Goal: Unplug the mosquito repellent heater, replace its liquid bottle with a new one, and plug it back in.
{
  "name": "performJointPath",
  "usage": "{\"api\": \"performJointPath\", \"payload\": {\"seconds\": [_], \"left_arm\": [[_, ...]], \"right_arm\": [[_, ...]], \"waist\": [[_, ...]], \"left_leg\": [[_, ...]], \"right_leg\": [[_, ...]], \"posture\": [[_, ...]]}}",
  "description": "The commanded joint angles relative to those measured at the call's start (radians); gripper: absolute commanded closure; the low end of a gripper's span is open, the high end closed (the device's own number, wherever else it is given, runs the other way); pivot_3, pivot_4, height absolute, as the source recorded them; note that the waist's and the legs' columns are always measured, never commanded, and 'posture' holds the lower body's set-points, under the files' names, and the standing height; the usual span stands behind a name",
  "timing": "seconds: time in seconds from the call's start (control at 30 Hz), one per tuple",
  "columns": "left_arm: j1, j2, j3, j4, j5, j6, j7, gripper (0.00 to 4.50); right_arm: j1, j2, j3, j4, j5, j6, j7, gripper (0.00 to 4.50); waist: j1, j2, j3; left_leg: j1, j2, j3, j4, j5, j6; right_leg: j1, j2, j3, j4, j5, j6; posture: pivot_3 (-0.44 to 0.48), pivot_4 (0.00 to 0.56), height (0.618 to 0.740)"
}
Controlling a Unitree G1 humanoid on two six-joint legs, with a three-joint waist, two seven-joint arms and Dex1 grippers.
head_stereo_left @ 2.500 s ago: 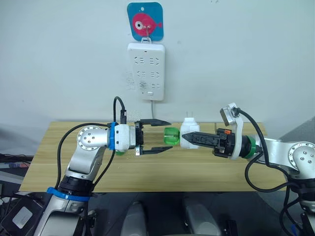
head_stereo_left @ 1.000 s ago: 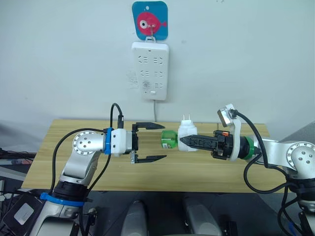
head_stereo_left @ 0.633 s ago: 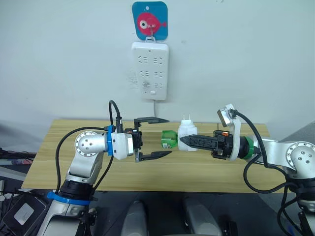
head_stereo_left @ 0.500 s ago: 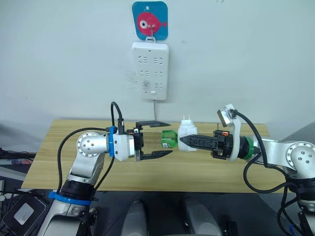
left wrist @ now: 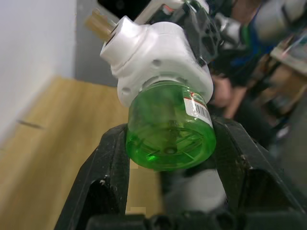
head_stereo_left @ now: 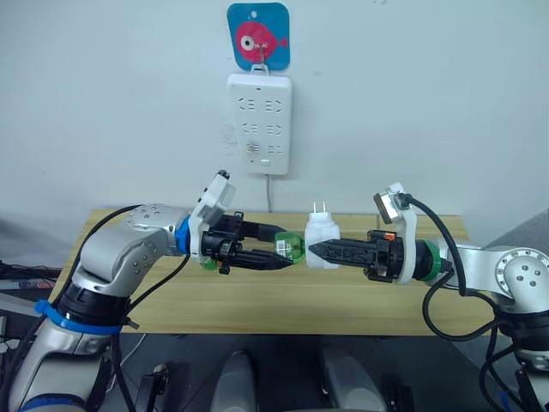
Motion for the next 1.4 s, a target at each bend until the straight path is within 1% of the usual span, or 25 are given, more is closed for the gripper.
{"api": "performJointPath", "payload": {"seconds": [0.03, 0.1, 0.17, 0.23, 0.3, 0.43, 0.47, 0.53, 0.6, 0.67, 0.7, 0.73, 0.83, 0.9, 1.07, 1.27, 1.37, 1.4], "left_arm": [[-0.013, -0.013, 0.049, 0.029, 0.012, 0.026, 0.032, 2.27], [-0.008, -0.030, 0.055, 0.023, 0.033, 0.009, 0.053, 2.27], [0.004, -0.037, 0.052, 0.017, 0.048, -0.004, 0.049, 2.27], [0.011, -0.049, 0.048, 0.023, 0.087, -0.033, 0.072, 2.27], [0.023, -0.045, 0.035, 0.024, 0.138, -0.095, 0.047, 1.54], [0.061, -0.021, 0.010, 0.018, 0.235, -0.212, -0.013, 0.37], [0.076, -0.008, 0.001, 0.016, 0.259, -0.233, -0.035, 0.35], [0.105, 0.000, -0.007, 0.014, 0.311, -0.309, -0.058, 0.35], [0.119, -0.026, 0.003, 0.022, 0.359, -0.389, -0.032, 0.35], [0.132, -0.092, 0.029, 0.041, 0.423, -0.558, 0.020, 0.35], [0.137, -0.118, 0.040, 0.048, 0.441, -0.611, 0.041, 0.35], [0.142, -0.136, 0.047, 0.053, 0.452, -0.654, 0.048, 0.35], [0.163, -0.193, 0.069, 0.060, 0.491, -0.865, 0.057, 0.35], [0.176, -0.206, 0.068, 0.064, 0.518, -0.951, 0.057, 0.35], [0.162, -0.230, 0.069, 0.081, 0.524, -1.043, 0.063, 0.35], [0.163, -0.226, 0.044, 0.072, 0.512, -1.053, 0.055, 0.35], [0.164, -0.232, 0.039, 0.069, 0.504, -1.057, 0.051, 0.95], [0.162, -0.233, 0.037, 0.065, 0.501, -1.052, 0.052, 1.26]], "right_arm": [[-0.012, -0.006, -0.027, -0.007, 0.006, -0.010, 0.002, 1.48], [-0.012, -0.004, -0.028, -0.008, 0.007, -0.013, -0.002, 1.48], [-0.007, -0.003, -0.030, -0.011, 0.012, -0.016, -0.009, 1.48], [-0.002, -0.002, -0.031, -0.014, 0.015, -0.018, -0.014, 1.48], [0.000, -0.002, -0.032, -0.015, 0.018, -0.020, -0.018, 1.48], [0.000, 0.003, -0.036, -0.011, 0.029, -0.033, -0.031, 1.48], [-0.001, 0.004, -0.038, -0.008, 0.032, -0.036, -0.033, 1.48], [-0.004, 0.005, -0.039, -0.004, 0.035, -0.039, -0.036, 1.48], [-0.005, 0.006, -0.040, -0.003, 0.036, -0.039, -0.038, 1.48], [-0.006, 0.006, -0.040, -0.001, 0.034, -0.039, -0.038, 1.48], [-0.006, 0.006, -0.040, 0.000, 0.034, -0.039, -0.037, 1.48], [-0.006, 0.006, -0.040, 0.000, 0.033, -0.039, -0.037, 1.48], [-0.006, 0.006, -0.041, 0.001, 0.031, -0.036, -0.034, 1.48], [-0.007, 0.006, -0.041, 0.004, 0.028, -0.034, -0.030, 1.48], [-0.011, 0.006, -0.038, 0.009, 0.022, -0.029, -0.023, 1.48], [-0.011, 0.007, -0.037, 0.008, 0.022, -0.029, -0.025, 1.48], [-0.011, 0.007, -0.037, 0.005, 0.025, -0.031, -0.029, 1.48], [-0.010, 0.007, -0.037, 0.004, 0.026, -0.031, -0.029, 1.48]], "waist": [[0.000, 0.000, 0.000], [0.000, 0.000, 0.000], [0.000, 0.000, 0.000], [0.001, 0.000, 0.000], [0.002, 0.000, 0.000], [0.001, 0.000, 0.000], [0.001, 0.000, 0.000], [0.001, 0.000, 0.000], [0.003, 0.000, 0.000], [0.007, 0.000, 0.000], [0.013, 0.000, 0.000], [0.015, 0.000, 0.000], [0.021, 0.000, 0.000], [0.021, 0.000, 0.000], [0.021, 0.000, 0.000], [0.021, 0.000, 0.000], [0.021, 0.000, 0.000], [0.021, 0.000, 0.000]], "left_leg": [[0.000, 0.000, 0.000, 0.000, 0.000, 0.000], [0.000, 0.000, 0.000, 0.000, 0.000, 0.000], [0.000, 0.000, 0.000, 0.000, 0.000, 0.000], [0.000, 0.000, 0.000, 0.000, 0.000, 0.000], [0.000, 0.000, 0.000, 0.000, 0.000, 0.000], [0.000, 0.000, 0.001, 0.000, 0.000, 0.000], [0.000, 0.000, 0.001, 0.000, 0.000, 0.000], [0.000, 0.000, 0.001, -0.001, 0.000, 0.000], [0.000, 0.000, 0.001, -0.001, 0.000, 0.000], [0.000, 0.000, 0.002, -0.001, 0.000, 0.000], [0.000, 0.000, 0.002, 0.000, 0.000, 0.000], [0.000, 0.000, 0.002, 0.000, 0.000, 0.000], [0.000, 0.000, 0.003, 0.000, 0.000, 0.000], [0.000, 0.000, 0.003, 0.000, 0.000, 0.000], [0.000, 0.000, 0.003, 0.000, 0.000, 0.000], [0.000, 0.000, 0.003, 0.000, 0.000, 0.000], [0.000, 0.000, 0.003, 0.000, 0.000, 0.000], [0.000, 0.000, 0.003, 0.000, 0.000, 0.000]], "right_leg": [[0.000, 0.000, 0.000, 0.000, 0.000, -0.001], [0.000, 0.000, 0.000, 0.000, 0.002, -0.004], [0.000, 0.000, 0.000, 0.000, 0.002, -0.004], [0.000, 0.000, 0.000, 0.000, 0.002, -0.004], [0.000, 0.000, 0.000, 0.000, 0.002, -0.004], [0.000, 0.000, 0.001, 0.000, 0.002, -0.004], [0.000, 0.000, 0.001, 0.000, 0.002, -0.004], [0.000, 0.000, 0.002, -0.001, 0.002, -0.004], [0.000, 0.000, 0.002, -0.001, 0.002, -0.004], [0.000, -0.001, 0.002, -0.001, 0.002, -0.004], [0.000, -0.001, 0.002, -0.001, 0.002, -0.004], [0.000, -0.001, 0.002, -0.001, 0.002, -0.004], [0.000, -0.002, 0.003, -0.001, 0.002, -0.004], [0.000, -0.001, 0.002, -0.001, 0.003, -0.004], [0.000, -0.001, 0.002, -0.001, 0.003, -0.004], [0.000, -0.001, 0.002, -0.001, 0.003, -0.004], [0.000, -0.001, 0.002, -0.001, 0.003, -0.004], [0.000, -0.001, 0.002, -0.001, 0.003, -0.004]], "posture": [[-0.123, 0.213, 0.725], [-0.123, 0.213, 0.725], [-0.123, 0.213, 0.725], [-0.123, 0.213, 0.725], [-0.123, 0.213, 0.725], [-0.134, 0.217, 0.725], [-0.134, 0.217, 0.725], [-0.134, 0.217, 0.725], [-0.134, 0.217, 0.725], [-0.134, 0.217, 0.725], [-0.134, 0.217, 0.725], [-0.134, 0.217, 0.725], [-0.133, 0.218, 0.725], [-0.128, 0.217, 0.725], [-0.127, 0.217, 0.725], [-0.130, 0.217, 0.725], [-0.130, 0.217, 0.725], [-0.130, 0.217, 0.725]]}}
